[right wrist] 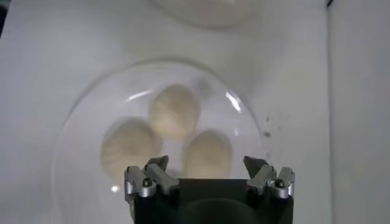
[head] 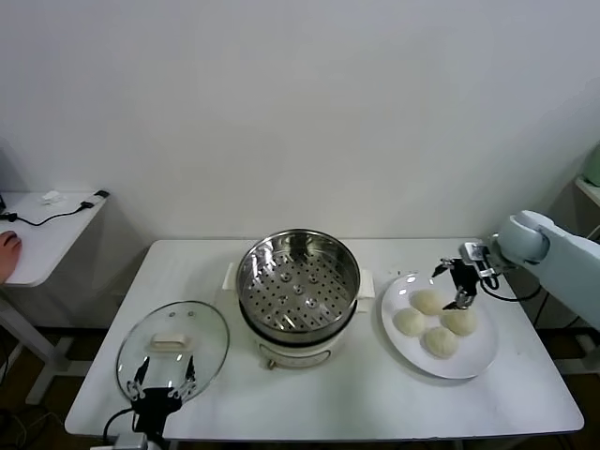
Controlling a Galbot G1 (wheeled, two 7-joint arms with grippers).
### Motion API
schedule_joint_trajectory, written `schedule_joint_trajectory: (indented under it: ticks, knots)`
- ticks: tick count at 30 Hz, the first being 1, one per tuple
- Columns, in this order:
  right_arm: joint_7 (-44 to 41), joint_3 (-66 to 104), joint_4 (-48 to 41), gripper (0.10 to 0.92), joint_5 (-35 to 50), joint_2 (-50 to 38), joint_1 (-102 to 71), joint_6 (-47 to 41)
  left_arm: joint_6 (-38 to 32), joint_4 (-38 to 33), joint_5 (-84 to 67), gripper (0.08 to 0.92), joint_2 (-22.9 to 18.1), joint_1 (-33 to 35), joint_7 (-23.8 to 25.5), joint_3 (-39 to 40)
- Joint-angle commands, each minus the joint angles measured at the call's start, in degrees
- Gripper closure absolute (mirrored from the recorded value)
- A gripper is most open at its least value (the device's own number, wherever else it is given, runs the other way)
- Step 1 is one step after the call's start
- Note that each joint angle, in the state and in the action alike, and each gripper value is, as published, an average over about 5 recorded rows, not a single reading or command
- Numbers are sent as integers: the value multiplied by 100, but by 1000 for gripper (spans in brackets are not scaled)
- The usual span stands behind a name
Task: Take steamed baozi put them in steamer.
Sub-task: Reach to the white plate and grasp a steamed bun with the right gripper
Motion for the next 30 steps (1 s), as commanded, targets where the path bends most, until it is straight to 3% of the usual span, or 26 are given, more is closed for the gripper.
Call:
schedule_joint_trajectory:
  ticks: [1, 25, 30]
  knots:
    - [-173, -439, -982, 203, -113, 557, 207, -142, -30, 32, 21, 177, -19, 14, -2, 1]
    - [410, 471, -1768, 206, -408, 1447, -664, -510, -104, 69, 161, 177, -111, 30, 27, 111]
    - [370, 461, -1735, 291, -323, 1445, -672, -609, -101, 49, 204, 177, -136, 52, 24, 140]
